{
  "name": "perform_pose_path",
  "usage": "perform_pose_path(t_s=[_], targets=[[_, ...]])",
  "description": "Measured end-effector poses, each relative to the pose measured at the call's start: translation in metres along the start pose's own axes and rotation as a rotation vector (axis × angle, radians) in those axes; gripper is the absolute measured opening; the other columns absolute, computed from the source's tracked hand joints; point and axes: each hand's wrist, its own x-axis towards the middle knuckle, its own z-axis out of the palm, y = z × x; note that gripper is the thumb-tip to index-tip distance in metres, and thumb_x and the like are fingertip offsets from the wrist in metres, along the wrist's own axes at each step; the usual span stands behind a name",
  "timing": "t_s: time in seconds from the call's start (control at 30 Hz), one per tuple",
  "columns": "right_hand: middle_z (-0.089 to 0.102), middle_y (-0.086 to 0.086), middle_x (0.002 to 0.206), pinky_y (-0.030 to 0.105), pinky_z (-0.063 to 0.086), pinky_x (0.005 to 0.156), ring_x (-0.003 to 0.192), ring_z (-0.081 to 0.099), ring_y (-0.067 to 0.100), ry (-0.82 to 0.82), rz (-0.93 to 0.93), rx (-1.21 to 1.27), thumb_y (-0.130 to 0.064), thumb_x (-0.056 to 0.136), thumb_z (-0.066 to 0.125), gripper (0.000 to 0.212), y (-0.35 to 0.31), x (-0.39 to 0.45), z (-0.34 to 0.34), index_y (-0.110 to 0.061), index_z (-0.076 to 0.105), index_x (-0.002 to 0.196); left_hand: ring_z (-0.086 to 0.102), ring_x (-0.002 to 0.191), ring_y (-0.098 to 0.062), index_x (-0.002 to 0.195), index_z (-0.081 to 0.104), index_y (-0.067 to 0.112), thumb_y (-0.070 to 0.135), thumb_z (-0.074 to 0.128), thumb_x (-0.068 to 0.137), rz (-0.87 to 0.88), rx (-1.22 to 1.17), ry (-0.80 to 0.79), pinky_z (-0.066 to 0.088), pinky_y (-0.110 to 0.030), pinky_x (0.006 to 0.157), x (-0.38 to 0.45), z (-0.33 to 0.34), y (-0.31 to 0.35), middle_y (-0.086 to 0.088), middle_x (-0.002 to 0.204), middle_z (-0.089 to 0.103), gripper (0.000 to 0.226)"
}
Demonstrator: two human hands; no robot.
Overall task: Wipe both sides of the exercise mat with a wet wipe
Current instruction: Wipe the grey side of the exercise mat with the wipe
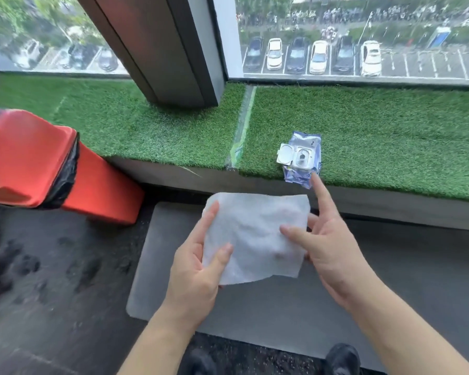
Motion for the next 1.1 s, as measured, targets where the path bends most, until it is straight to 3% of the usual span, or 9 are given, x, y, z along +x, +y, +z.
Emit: perform_pose_path(t_s=[0.13, 0.27, 0.47, 0.6, 0.67, 0.73, 0.83, 1.0, 1.1], targets=[[0.078, 0.002, 0.113, 0.060, 0.057, 0.096, 0.093, 0.069, 0.016, -0.031, -0.075, -0.290, -0.018, 0.082, 0.086, 0.059, 0.007, -0.006, 0.040, -0.045, 0.069, 0.132, 0.036, 0.146, -0.009, 0.153, 0.040, 0.030, 0.011, 0.061, 0.093, -0.017, 0.031, 0.030, 0.026, -0.048, 0.121, -0.018, -0.042, 0.000, 0.011, 0.154, 0.046, 0.066], [0.079, -0.008, 0.113, 0.045, 0.060, 0.093, 0.103, 0.076, 0.022, -0.025, 0.001, -0.365, -0.007, 0.079, 0.089, 0.065, 0.025, -0.010, 0.090, -0.040, 0.069, 0.132, 0.032, 0.146, -0.003, 0.153, 0.039, 0.032, 0.016, 0.063, 0.092, -0.011, 0.116, 0.012, 0.024, -0.044, 0.122, -0.022, -0.115, -0.012, 0.019, 0.154, 0.043, 0.067], [0.080, -0.003, 0.109, 0.053, 0.061, 0.093, 0.103, 0.076, 0.020, 0.052, 0.007, -0.366, 0.005, 0.082, 0.082, 0.072, 0.078, -0.015, 0.209, -0.041, 0.066, 0.136, 0.023, 0.147, 0.006, 0.154, 0.033, 0.029, -0.002, 0.061, 0.096, 0.069, 0.299, -0.089, 0.018, -0.012, 0.117, -0.012, -0.247, -0.042, 0.029, 0.156, 0.033, 0.072], [0.075, -0.017, 0.123, 0.032, 0.058, 0.097, 0.114, 0.070, 0.006, 0.128, -0.049, -0.434, 0.000, 0.086, 0.081, 0.079, 0.099, -0.022, 0.290, -0.044, 0.055, 0.147, 0.024, 0.145, 0.008, 0.157, 0.029, 0.025, -0.001, 0.064, 0.093, 0.238, 0.602, -0.175, 0.020, -0.004, 0.111, -0.010, -0.307, -0.048, 0.028, 0.158, 0.028, 0.077], [0.065, -0.021, 0.140, 0.035, 0.056, 0.102, 0.127, 0.062, 0.003, 0.140, -0.117, -0.480, -0.003, 0.088, 0.080, 0.084, 0.107, -0.023, 0.321, -0.041, 0.047, 0.155, 0.031, 0.141, 0.010, 0.159, 0.026, 0.027, 0.006, 0.061, 0.092, 0.303, 0.699, -0.202, 0.033, -0.010, 0.107, -0.007, -0.320, -0.047, 0.023, 0.161, 0.026, 0.079], [0.060, -0.020, 0.146, 0.042, 0.057, 0.100, 0.133, 0.059, 0.006, 0.143, -0.158, -0.446, -0.005, 0.091, 0.076, 0.083, 0.115, -0.023, 0.341, -0.041, 0.042, 0.158, 0.050, 0.130, -0.007, 0.159, 0.020, 0.031, 0.014, 0.055, 0.089, 0.336, 0.763, -0.248, 0.054, -0.034, 0.092, -0.006, -0.321, -0.041, 0.019, 0.163, 0.022, 0.080], [0.058, -0.014, 0.151, 0.049, 0.048, 0.114, 0.140, 0.055, 0.013, 0.133, -0.184, -0.370, -0.016, 0.093, 0.064, 0.075, 0.121, -0.019, 0.365, -0.036, 0.040, 0.160, 0.067, 0.088, -0.032, 0.160, 0.007, 0.033, 0.010, 0.051, 0.087, 0.335, 0.858, -0.373, 0.055, -0.044, 0.063, -0.001, -0.314, -0.038, 0.022, 0.165, 0.007, 0.088], [0.058, -0.007, 0.153, 0.051, 0.040, 0.120, 0.143, 0.052, 0.014, 0.115, -0.206, -0.174, -0.016, 0.095, 0.054, 0.068, 0.120, -0.011, 0.380, -0.037, 0.042, 0.158, 0.064, 0.084, -0.034, 0.159, -0.015, 0.027, 0.010, 0.055, 0.082, 0.275, 0.870, -0.509, 0.052, -0.045, 0.063, 0.005, -0.306, -0.030, 0.018, 0.166, -0.013, 0.105], [0.070, 0.002, 0.134, 0.050, 0.049, 0.108, 0.124, 0.064, 0.018, 0.063, -0.191, -0.053, -0.012, 0.093, 0.055, 0.069, 0.119, -0.010, 0.378, -0.041, 0.044, 0.156, 0.065, 0.088, -0.030, 0.156, -0.022, 0.030, 0.018, 0.060, 0.079, 0.207, 0.813, -0.552, 0.054, -0.043, 0.070, 0.006, -0.304, -0.020, 0.017, 0.166, -0.010, 0.113]])
